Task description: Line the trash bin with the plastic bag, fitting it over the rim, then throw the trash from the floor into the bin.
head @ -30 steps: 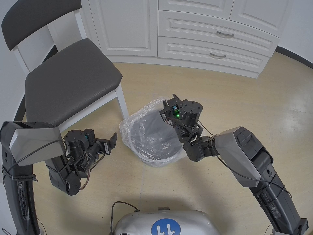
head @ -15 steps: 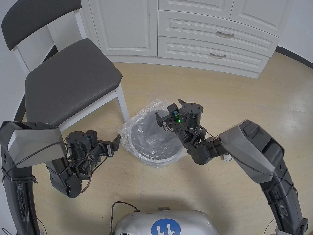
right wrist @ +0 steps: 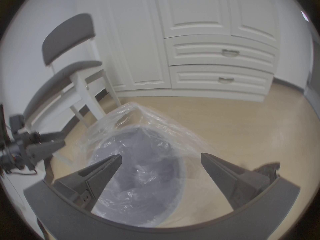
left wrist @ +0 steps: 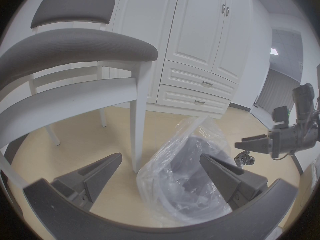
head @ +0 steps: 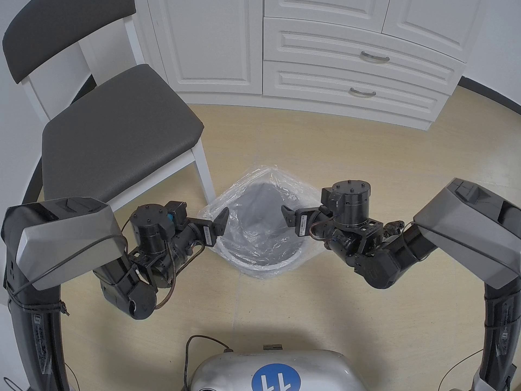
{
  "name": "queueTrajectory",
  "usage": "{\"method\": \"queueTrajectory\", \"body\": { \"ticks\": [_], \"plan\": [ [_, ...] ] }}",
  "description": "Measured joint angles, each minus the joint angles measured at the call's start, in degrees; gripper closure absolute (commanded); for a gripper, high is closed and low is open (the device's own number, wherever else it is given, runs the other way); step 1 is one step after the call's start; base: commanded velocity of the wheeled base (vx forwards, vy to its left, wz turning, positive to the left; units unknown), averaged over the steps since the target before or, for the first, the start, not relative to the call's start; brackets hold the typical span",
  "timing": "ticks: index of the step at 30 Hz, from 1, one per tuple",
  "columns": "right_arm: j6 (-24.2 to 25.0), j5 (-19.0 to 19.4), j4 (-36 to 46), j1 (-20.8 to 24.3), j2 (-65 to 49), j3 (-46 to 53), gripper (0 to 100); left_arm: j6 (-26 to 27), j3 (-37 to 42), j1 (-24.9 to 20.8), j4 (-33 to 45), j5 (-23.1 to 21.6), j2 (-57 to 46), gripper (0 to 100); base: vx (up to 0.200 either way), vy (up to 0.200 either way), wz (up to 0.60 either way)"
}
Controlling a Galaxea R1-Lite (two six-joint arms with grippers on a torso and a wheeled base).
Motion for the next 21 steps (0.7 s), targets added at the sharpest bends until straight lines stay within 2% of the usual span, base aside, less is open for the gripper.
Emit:
{"method": "queueTrajectory", "body": {
  "ticks": [2,5,11,21],
  "plan": [
    [3.3,0.0,0.1,-0.6,-1.4,1.9,0,-0.2,-2.6,0.0,2.6,-0.9,0.6,0,0.000,0.000,0.00],
    [5.7,0.0,0.1,-1.9,-2.6,3.5,0,-0.5,-5.7,0.1,5.3,-3.1,1.6,0,0.000,0.000,0.00],
    [7.3,-1.4,0.1,-3.3,-1.6,1.3,0,-0.5,-9.8,1.3,7.3,-4.8,3.4,0,0.000,0.000,0.00],
    [7.7,-2.4,0.1,-4.5,3.0,-3.7,0,0.0,-14.7,2.4,11.6,-5.2,6.0,0,0.000,0.000,0.00]
  ]
}}
